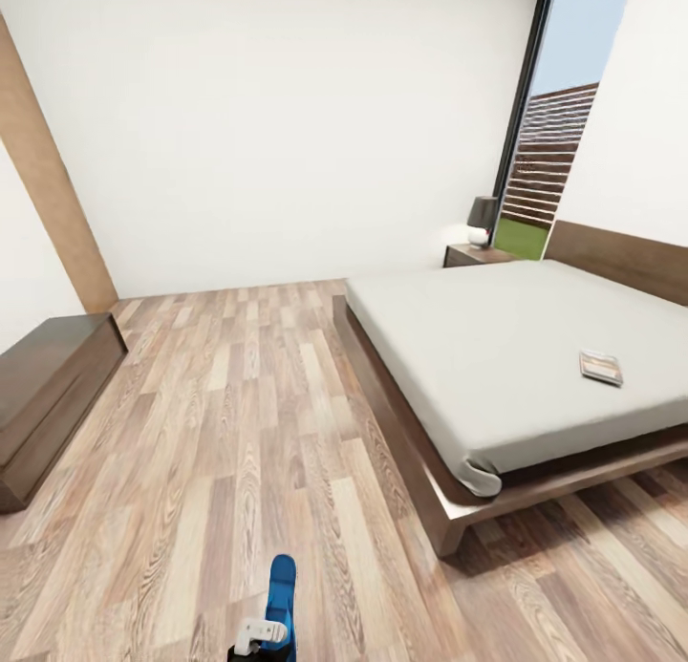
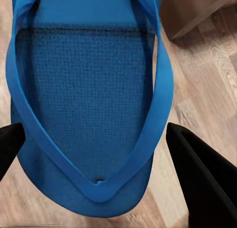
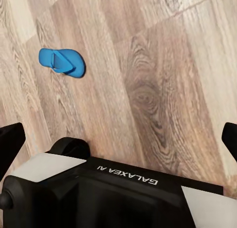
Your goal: In the bedroom, move the book from the bed onto either nightstand, and place the two sandals side by side next to the bed.
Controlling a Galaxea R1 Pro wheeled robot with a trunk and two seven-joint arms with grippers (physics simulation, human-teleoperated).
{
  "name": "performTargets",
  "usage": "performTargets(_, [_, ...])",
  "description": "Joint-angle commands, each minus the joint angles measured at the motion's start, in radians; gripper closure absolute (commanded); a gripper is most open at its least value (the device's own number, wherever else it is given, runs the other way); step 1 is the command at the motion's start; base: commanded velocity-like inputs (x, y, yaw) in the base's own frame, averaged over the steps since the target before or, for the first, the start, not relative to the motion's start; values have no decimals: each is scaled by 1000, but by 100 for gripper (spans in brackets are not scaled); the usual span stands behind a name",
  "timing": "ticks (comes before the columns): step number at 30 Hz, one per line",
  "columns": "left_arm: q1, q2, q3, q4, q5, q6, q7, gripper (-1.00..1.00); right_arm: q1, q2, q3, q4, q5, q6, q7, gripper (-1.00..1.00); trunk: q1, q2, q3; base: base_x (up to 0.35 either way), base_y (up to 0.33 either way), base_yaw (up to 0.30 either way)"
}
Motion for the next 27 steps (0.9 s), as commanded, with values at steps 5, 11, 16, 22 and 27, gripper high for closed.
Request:
performTargets(5, [-1,0,0,2,6,-2,-3,100,0,-1,8,-2,-11,7,2,-100,0,0,-1,0,0,290])
performTargets(11, [-1,0,0,2,6,-2,-4,100,0,-1,8,-2,-11,7,2,-100,0,0,-1,0,0,290])
performTargets(16, [-1,0,0,2,6,-2,-4,100,0,-1,8,-2,-11,7,3,-100,0,0,-1,0,0,290])
performTargets(22, [-1,0,0,2,6,-2,-4,100,0,-1,8,-2,-11,7,2,-100,0,0,-1,0,0,290])
performTargets(27, [-1,0,0,2,6,-2,-4,100,0,0,8,-2,-11,7,2,-100,0,0,-1,0,0,290])
